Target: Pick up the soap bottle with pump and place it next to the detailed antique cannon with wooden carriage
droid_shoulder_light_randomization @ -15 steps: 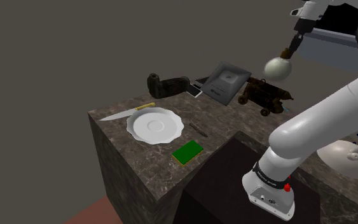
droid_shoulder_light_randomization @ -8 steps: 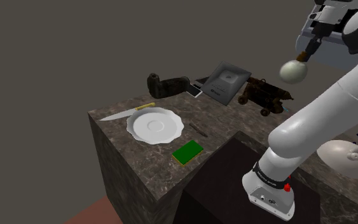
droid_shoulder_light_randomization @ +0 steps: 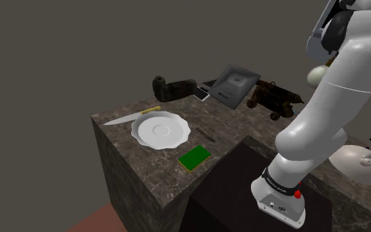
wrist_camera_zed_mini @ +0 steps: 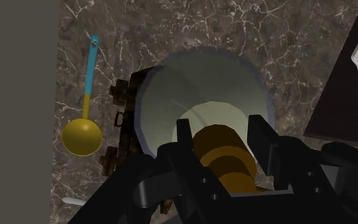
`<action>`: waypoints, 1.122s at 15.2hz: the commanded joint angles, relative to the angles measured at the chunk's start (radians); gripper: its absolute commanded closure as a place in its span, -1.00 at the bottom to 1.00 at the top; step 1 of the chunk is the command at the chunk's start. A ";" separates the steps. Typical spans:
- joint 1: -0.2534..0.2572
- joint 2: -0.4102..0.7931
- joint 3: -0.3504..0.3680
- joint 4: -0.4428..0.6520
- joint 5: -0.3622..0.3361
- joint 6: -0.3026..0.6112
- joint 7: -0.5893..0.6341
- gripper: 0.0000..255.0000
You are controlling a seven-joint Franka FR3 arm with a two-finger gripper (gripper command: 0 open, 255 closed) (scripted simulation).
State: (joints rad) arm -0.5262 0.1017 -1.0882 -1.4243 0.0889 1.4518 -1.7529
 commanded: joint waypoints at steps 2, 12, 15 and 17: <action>-0.160 0.168 -0.022 0.132 0.151 -0.051 -0.146 1.00; -0.449 0.373 0.040 0.302 0.320 -0.079 -0.296 1.00; -0.408 0.354 0.029 0.225 0.302 -0.024 -0.296 1.00; -0.385 0.343 0.023 0.179 0.292 0.010 -0.296 1.00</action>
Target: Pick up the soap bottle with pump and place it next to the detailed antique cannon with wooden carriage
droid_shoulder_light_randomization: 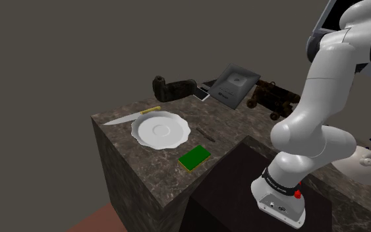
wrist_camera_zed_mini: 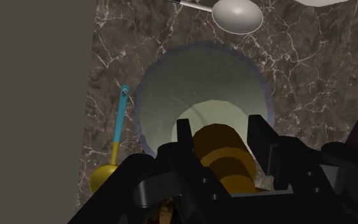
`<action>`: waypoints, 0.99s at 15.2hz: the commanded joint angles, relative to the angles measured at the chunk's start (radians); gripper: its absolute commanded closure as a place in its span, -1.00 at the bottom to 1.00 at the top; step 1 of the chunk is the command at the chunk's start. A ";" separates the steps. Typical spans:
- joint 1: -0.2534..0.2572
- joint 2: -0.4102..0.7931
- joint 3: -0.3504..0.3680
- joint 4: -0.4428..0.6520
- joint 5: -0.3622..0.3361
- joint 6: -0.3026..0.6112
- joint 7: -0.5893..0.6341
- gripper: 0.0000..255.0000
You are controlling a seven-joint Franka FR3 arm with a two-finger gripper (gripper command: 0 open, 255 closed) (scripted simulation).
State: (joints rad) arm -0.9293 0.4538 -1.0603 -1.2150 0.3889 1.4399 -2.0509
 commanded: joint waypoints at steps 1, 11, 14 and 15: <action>0.029 -0.014 -0.007 -0.052 -0.012 0.039 0.002 1.00; 0.103 -0.041 -0.020 -0.236 -0.032 0.191 -0.002 1.00; 0.117 -0.043 -0.021 -0.281 -0.033 0.232 -0.004 1.00; 0.120 -0.043 -0.020 -0.296 -0.032 0.246 -0.006 1.00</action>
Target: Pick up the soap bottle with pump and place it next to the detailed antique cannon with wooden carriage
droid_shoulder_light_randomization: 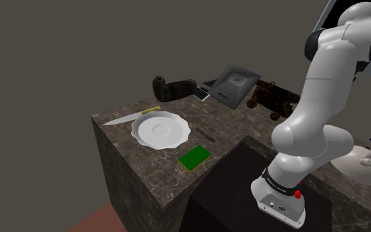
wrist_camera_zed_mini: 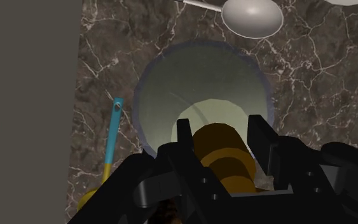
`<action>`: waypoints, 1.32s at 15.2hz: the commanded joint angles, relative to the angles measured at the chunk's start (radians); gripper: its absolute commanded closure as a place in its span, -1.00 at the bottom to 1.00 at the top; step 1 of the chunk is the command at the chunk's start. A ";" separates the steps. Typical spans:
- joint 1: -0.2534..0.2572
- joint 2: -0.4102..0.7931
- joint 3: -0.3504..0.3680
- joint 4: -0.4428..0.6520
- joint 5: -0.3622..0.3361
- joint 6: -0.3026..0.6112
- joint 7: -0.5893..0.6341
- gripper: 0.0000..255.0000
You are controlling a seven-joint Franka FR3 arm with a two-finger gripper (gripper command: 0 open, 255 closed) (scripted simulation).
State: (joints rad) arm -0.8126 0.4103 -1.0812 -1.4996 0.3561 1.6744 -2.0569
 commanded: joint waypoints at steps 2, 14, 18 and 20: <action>0.010 0.001 0.001 -0.039 0.003 0.038 -0.002 1.00; 0.023 0.028 0.021 -0.176 0.035 0.185 -0.027 1.00; 0.020 0.044 0.034 -0.212 0.053 0.230 -0.039 1.00; 0.016 0.053 0.041 -0.229 0.063 0.251 -0.045 1.00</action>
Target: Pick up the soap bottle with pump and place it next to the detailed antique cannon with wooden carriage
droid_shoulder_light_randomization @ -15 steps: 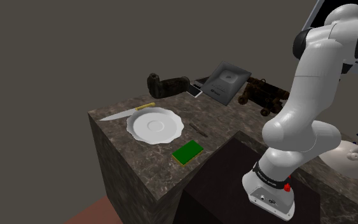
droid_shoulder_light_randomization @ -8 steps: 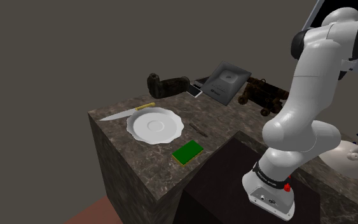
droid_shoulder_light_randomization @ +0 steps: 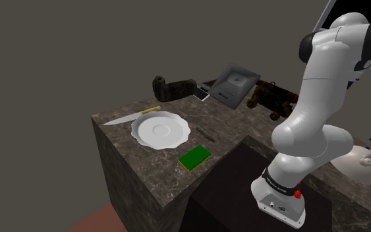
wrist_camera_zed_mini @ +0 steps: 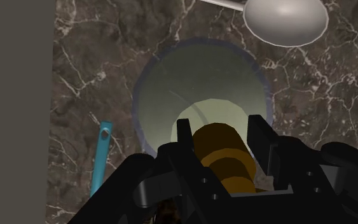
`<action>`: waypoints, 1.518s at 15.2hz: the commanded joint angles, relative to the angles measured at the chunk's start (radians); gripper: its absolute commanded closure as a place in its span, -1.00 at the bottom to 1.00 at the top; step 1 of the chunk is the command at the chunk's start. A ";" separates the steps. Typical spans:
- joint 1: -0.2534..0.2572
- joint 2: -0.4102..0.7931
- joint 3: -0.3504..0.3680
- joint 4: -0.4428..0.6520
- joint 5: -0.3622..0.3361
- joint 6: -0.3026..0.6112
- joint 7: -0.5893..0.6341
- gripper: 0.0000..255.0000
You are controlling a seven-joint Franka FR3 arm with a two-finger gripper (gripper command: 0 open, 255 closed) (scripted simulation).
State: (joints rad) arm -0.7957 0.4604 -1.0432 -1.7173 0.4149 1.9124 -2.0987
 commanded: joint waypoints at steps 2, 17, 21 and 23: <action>-0.004 0.013 0.011 -0.027 0.015 0.035 -0.010 1.00; -0.008 0.023 0.018 -0.040 0.026 0.054 -0.017 -1.00; 0.003 -0.017 -0.014 0.043 -0.019 -0.051 0.013 -1.00; 0.003 -0.017 -0.014 0.043 -0.019 -0.051 0.013 -1.00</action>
State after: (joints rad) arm -0.7902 0.4429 -1.0565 -1.6833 0.3967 1.8703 -2.0863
